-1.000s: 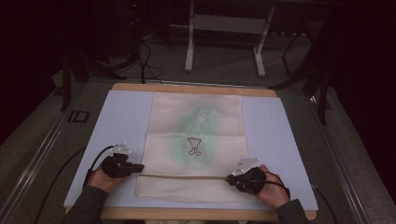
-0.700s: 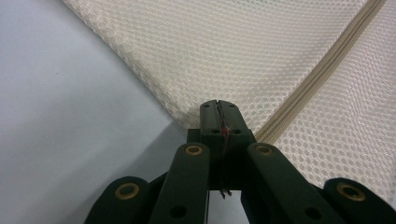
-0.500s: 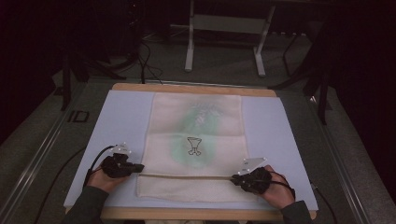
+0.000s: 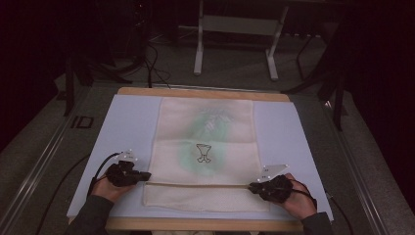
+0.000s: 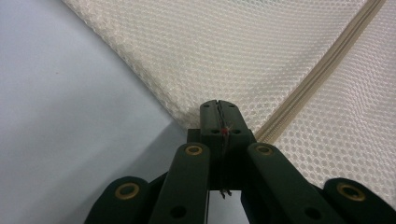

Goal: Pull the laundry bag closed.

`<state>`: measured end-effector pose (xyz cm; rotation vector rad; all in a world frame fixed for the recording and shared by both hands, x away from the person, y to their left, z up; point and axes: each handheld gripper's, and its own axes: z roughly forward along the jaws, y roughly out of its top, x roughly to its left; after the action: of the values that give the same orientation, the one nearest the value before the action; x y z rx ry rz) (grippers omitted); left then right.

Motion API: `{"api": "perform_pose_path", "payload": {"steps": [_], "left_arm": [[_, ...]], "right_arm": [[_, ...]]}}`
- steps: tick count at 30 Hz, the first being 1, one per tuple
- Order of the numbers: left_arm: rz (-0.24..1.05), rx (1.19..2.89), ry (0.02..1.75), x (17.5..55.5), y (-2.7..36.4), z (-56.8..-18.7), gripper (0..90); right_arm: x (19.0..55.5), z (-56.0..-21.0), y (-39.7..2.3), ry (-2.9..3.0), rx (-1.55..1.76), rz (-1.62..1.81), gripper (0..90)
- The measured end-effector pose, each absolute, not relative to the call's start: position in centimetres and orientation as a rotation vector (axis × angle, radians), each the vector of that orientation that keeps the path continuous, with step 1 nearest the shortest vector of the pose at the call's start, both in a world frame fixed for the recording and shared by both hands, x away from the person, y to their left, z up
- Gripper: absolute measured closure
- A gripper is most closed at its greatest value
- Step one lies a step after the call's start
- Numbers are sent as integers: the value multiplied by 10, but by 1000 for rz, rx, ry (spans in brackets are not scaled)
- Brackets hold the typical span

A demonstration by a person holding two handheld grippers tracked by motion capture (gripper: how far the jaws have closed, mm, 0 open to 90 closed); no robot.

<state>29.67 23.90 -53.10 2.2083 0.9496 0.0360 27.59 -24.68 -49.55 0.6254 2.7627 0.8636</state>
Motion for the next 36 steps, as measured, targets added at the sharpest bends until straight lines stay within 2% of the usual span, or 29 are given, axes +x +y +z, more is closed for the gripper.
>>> {"api": "perform_pose_path", "payload": {"steps": [26, 29, 32, 36], "left_arm": [[34, 2210, 954, 297, 239, -531, 900], [33, 2208, 955, 297, 239, -531, 900], [33, 2210, 953, 297, 239, -531, 900], [35, 2209, 953, 297, 238, -531, 900]], "right_arm": [[279, -499, -261, 2794, 639, 884, 821], [279, -503, -267, 2771, 652, 722, 822], [280, -507, -283, 2779, 701, 870, 821], [281, -506, -283, 2782, 696, 874, 820]]}}
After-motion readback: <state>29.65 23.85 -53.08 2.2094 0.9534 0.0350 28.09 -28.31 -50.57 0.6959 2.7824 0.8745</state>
